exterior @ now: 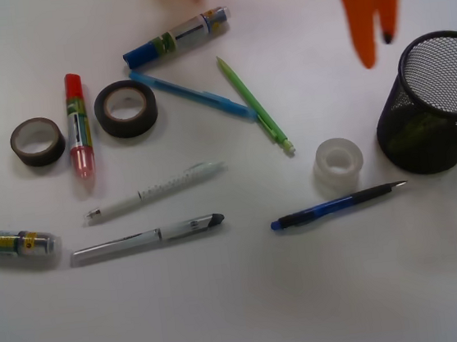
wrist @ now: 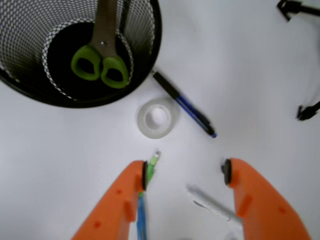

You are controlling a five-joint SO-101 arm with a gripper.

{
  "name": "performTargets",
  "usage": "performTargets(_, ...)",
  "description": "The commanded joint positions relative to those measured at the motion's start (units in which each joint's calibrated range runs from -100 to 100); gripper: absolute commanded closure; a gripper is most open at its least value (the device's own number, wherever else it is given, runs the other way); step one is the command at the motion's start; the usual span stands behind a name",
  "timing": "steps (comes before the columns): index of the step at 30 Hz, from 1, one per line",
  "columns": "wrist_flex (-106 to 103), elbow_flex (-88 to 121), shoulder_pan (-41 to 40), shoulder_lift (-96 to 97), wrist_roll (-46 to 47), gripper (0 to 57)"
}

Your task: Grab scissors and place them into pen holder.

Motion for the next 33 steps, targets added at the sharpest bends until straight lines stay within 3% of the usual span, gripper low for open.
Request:
performTargets(1, 1.64, 6.3, 1.88, -12.25, 2.25, 39.5)
performTargets(7, 1.46, 51.49, 9.35, -38.77, -4.98, 39.8)
performTargets(12, 0.68, 94.88, 21.17, -67.42, -7.52, 39.9)
performTargets(16, -9.65, 120.06, 32.46, -91.39, -2.83, 39.9)
performTargets(18, -25.92, 132.93, 36.2, -107.54, 3.47, 39.4)
performTargets(23, -37.03, 147.51, 35.0, -121.65, 8.16, 39.4)
performTargets(33, -46.48, 171.24, 20.27, -141.79, 25.15, 39.9)
